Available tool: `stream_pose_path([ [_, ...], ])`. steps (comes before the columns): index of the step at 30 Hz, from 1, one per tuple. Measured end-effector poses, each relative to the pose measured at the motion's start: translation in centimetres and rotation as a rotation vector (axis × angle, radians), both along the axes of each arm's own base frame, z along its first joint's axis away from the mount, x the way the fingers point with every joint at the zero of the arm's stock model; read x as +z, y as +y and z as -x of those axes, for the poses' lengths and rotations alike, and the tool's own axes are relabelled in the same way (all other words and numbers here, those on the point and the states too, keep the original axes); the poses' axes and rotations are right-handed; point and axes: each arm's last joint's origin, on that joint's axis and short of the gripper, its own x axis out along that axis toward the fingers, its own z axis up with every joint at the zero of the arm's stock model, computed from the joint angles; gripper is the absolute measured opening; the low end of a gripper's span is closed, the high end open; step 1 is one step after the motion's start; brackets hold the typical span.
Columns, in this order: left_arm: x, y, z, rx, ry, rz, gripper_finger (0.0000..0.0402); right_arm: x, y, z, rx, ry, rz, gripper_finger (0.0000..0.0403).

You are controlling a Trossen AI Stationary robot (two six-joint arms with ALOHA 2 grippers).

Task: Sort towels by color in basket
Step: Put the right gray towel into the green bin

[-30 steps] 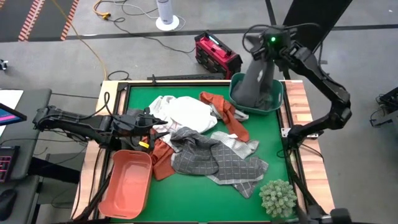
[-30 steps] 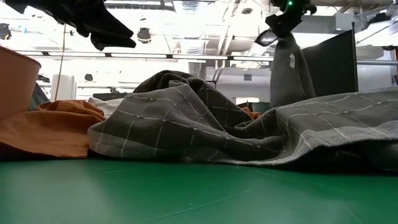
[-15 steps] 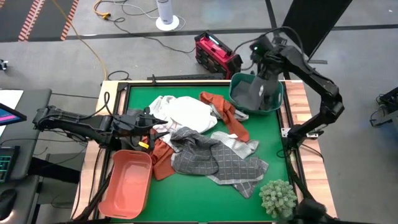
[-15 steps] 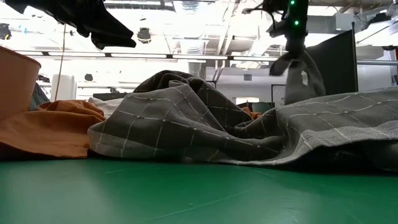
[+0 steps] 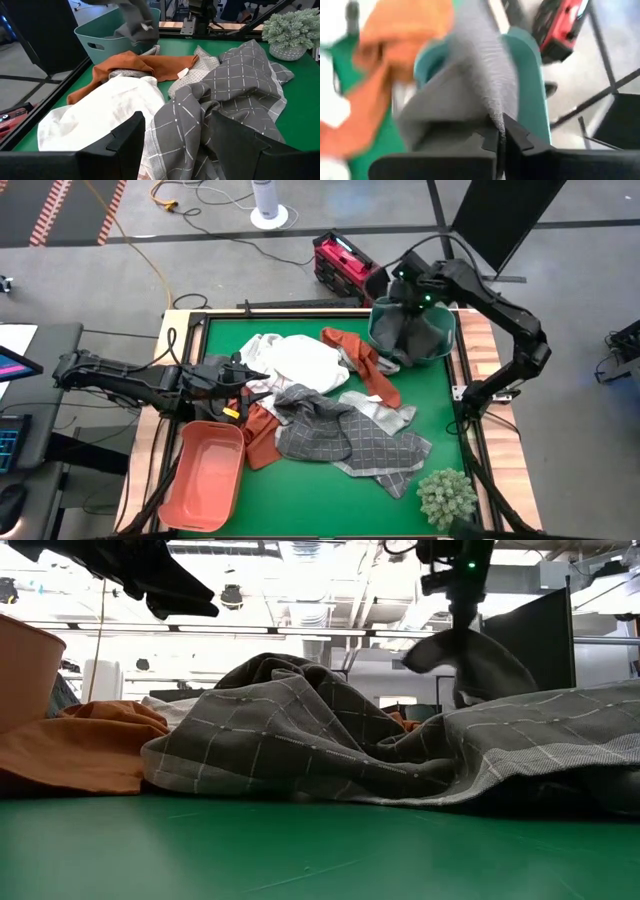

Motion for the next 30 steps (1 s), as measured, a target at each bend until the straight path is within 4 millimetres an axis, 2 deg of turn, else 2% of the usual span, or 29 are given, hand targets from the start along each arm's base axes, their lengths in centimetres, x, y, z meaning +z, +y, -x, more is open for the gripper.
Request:
stream_pose_path([
  [5, 0.0, 0.0, 0.0, 0.002, -0.002, 0.009, 0.0210, 0.9, -2.2, -0.1, -0.220, -0.195, 0.109, 0.0025],
  [8, 0.0, 0.0, 0.0, 0.002, 0.001, 0.009, 0.0210, 1.3, -3.6, 0.8, -0.407, -0.220, 0.230, 0.0018],
  [10, 0.0, 0.0, 0.0, 0.002, 0.003, 0.008, 0.0210, 1.5, -4.1, 1.4, -0.490, -0.148, 0.341, 0.0018],
  [14, 0.0, 0.0, 0.0, 0.002, 0.003, 0.008, 0.0210, 2.0, -4.7, 2.6, -0.577, 0.110, 0.581, 0.0019],
  [19, 0.0, 0.0, 0.0, 0.000, 0.004, -0.001, 0.0210, 2.7, -5.8, 4.0, -0.629, 0.353, 0.738, 0.0019],
  [25, 0.0, 0.0, 0.0, -0.004, 0.003, -0.017, 0.0210, 3.0, -6.8, 6.4, -0.723, 0.608, 0.795, 0.0019],
  [30, 0.0, 0.0, 0.0, -0.007, 0.006, -0.030, 0.0210, 1.9, -6.5, 5.9, -0.701, 0.634, 0.759, 0.0021],
])
